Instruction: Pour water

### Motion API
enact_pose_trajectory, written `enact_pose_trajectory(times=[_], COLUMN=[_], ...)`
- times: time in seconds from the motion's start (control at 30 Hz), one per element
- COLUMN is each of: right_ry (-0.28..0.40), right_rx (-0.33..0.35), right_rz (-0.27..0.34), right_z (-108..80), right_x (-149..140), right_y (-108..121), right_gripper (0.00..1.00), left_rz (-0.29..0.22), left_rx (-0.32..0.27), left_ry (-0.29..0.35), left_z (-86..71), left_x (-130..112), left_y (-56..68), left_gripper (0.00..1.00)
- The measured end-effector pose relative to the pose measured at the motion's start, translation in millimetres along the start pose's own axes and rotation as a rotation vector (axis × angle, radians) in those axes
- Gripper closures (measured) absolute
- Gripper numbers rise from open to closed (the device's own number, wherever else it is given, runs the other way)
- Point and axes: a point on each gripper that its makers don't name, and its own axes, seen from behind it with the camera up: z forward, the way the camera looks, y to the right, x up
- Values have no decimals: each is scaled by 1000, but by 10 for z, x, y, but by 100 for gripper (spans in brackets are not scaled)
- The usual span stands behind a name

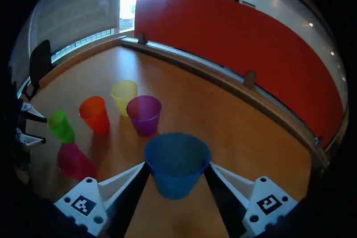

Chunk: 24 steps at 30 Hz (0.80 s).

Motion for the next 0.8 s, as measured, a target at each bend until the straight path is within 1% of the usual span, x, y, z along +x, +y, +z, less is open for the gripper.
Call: enact_pose_trajectory(times=[0.2, 0.4, 0.6, 0.8], right_ry=[-8, -24, -41, -45], right_rx=[-7, -15, -19, -22], right_rz=[23, 52, 60, 57], right_z=[200, 388, 502, 550], right_x=[-45, -101, -166, -213], right_y=[92, 155, 180, 190], right_gripper=[12, 12, 12, 12], left_rz=[-64, -106, -132, -138], left_rx=[24, 25, 24, 26], left_ry=[23, 34, 34, 39], left_z=[-218, -384, -483, -532], left_x=[88, 144, 120, 132], left_y=[-75, -83, -74, -68], left_gripper=[9, 9, 9, 9])
